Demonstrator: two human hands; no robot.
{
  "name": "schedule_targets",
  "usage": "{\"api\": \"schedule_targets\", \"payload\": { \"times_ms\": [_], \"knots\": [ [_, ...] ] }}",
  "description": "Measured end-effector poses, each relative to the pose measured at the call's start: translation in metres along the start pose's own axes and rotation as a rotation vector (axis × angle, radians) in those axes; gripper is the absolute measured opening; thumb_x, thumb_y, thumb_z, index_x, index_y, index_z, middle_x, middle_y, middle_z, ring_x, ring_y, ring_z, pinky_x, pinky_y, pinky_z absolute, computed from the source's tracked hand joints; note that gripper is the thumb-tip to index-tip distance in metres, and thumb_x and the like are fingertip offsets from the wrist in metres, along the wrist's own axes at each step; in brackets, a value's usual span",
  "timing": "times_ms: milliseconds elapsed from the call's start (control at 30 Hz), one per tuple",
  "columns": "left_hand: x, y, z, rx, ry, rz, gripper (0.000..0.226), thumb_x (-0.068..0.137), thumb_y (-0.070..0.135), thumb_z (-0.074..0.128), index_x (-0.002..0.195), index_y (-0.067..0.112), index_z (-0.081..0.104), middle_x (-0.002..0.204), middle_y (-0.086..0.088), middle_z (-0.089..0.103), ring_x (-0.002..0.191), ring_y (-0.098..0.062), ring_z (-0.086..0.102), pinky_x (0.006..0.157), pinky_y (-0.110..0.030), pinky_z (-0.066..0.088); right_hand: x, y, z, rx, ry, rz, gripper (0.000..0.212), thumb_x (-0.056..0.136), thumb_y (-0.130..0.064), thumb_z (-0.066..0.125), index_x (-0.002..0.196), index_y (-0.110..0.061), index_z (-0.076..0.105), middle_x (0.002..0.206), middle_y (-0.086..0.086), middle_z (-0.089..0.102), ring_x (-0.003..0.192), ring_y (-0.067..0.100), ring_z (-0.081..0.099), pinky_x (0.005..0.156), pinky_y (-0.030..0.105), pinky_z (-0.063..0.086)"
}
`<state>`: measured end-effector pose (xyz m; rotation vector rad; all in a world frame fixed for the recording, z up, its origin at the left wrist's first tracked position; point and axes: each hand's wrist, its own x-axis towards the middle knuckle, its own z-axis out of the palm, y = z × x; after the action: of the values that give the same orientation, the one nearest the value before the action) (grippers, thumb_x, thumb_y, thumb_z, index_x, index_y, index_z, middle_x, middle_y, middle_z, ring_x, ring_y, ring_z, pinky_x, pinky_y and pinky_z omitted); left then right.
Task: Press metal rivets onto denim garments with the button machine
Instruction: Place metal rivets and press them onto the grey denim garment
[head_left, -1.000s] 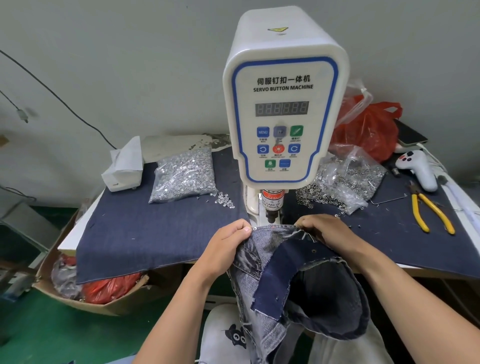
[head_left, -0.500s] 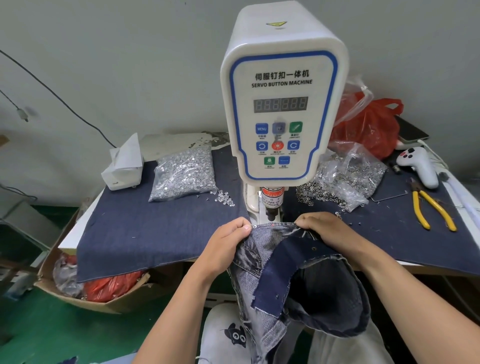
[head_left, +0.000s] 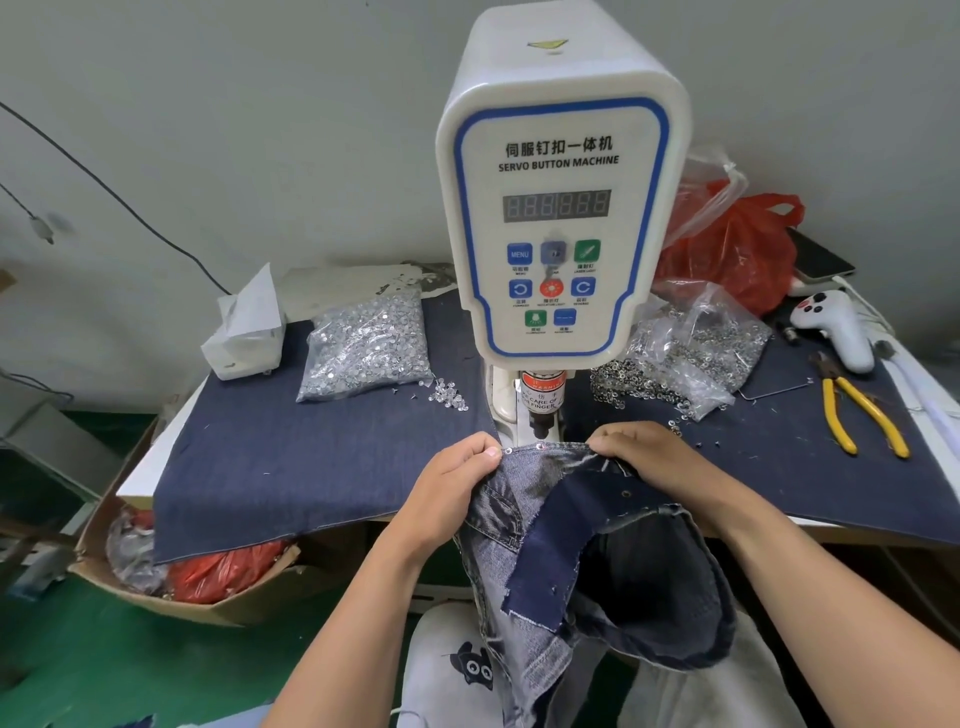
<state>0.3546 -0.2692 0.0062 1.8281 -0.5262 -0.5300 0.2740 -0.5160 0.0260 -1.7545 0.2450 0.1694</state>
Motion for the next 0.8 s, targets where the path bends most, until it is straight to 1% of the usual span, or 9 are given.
{"api": "schedule_targets", "payload": {
  "times_ms": [100,267,367,467,567,600,667,733,800],
  "knots": [
    [-0.002,0.002,0.001,-0.038,-0.008,0.007,0.027,0.098,0.038,0.050,0.081,0.018,0.051,0.080,0.005,0.052,0.079,-0.014,0.045,0.079,-0.038,0.035,-0.002,-0.002,0.000,0.003,-0.009,-0.030,0.033,0.100,-0.017,0.057,0.068,-0.023,0.063,0.062,-0.009,0.057,0.054,0.000,0.048,0.050,0.011,0.039],
    [-0.012,0.005,-0.002,-0.106,-0.064,0.039,0.027,0.099,0.033,0.052,0.091,0.008,0.056,0.093,-0.002,0.057,0.088,-0.016,0.051,0.086,-0.035,0.037,-0.013,-0.005,-0.001,0.040,-0.053,-0.091,0.031,0.102,-0.016,0.060,0.075,-0.023,0.073,0.072,-0.008,0.066,0.065,0.000,0.057,0.060,0.012,0.044],
    [-0.023,0.009,-0.005,-0.136,-0.064,0.076,0.016,0.095,0.024,0.053,0.081,0.019,0.059,0.107,0.002,0.055,0.095,-0.011,0.050,0.088,-0.030,0.034,-0.021,-0.008,0.003,-0.061,-0.062,-0.162,0.029,0.102,-0.017,0.062,0.076,-0.026,0.072,0.073,-0.014,0.063,0.069,-0.003,0.052,0.065,0.011,0.041],
    [-0.033,0.016,-0.007,-0.101,-0.070,0.064,0.020,0.093,0.024,0.049,0.076,0.026,0.060,0.109,0.008,0.056,0.103,-0.008,0.051,0.092,-0.030,0.034,-0.027,-0.016,0.006,-0.066,-0.113,-0.224,0.024,0.102,-0.018,0.062,0.080,-0.019,0.070,0.073,-0.015,0.061,0.070,-0.003,0.050,0.066,0.010,0.039],
    [-0.038,0.025,-0.001,0.154,-0.060,0.088,0.031,0.098,0.043,0.049,0.078,0.025,0.062,0.107,0.013,0.057,0.118,-0.010,0.045,0.106,-0.037,0.033,-0.028,-0.028,0.011,-0.046,-0.158,-0.231,0.020,0.102,-0.020,0.062,0.085,-0.013,0.071,0.076,-0.010,0.064,0.073,0.000,0.053,0.068,0.012,0.041],
    [-0.038,0.029,0.002,0.274,-0.053,0.119,0.032,0.098,0.050,0.054,0.077,0.027,0.062,0.105,0.012,0.056,0.118,-0.010,0.043,0.108,-0.037,0.032,-0.028,-0.031,0.013,-0.047,-0.175,-0.224,0.020,0.102,-0.021,0.062,0.087,-0.013,0.072,0.077,-0.008,0.066,0.074,0.001,0.055,0.068,0.013,0.043],
    [-0.038,0.035,0.009,0.426,-0.038,0.179,0.026,0.096,0.050,0.068,0.076,0.036,0.062,0.102,0.013,0.054,0.114,-0.009,0.042,0.106,-0.032,0.032,-0.028,-0.037,0.016,-0.062,-0.205,-0.202,0.019,0.102,-0.023,0.063,0.088,-0.016,0.074,0.080,-0.007,0.070,0.076,0.001,0.059,0.070,0.014,0.045],
    [-0.038,0.037,0.008,0.401,-0.049,0.209,0.022,0.098,0.046,0.071,0.077,0.043,0.062,0.102,0.014,0.054,0.114,-0.010,0.045,0.103,-0.029,0.034,-0.029,-0.041,0.015,-0.149,-0.224,-0.186,0.017,0.102,-0.026,0.063,0.091,-0.020,0.074,0.084,-0.008,0.072,0.079,0.000,0.061,0.073,0.016,0.047],
    [-0.039,0.034,0.001,0.236,-0.081,0.197,0.017,0.099,0.049,0.066,0.083,0.043,0.064,0.103,0.015,0.057,0.112,-0.012,0.051,0.100,-0.026,0.037,-0.029,-0.041,0.009,-0.276,-0.258,-0.192,0.011,0.101,-0.028,0.065,0.097,-0.024,0.075,0.091,-0.008,0.074,0.084,0.001,0.062,0.079,0.019,0.046]
  ]
}}
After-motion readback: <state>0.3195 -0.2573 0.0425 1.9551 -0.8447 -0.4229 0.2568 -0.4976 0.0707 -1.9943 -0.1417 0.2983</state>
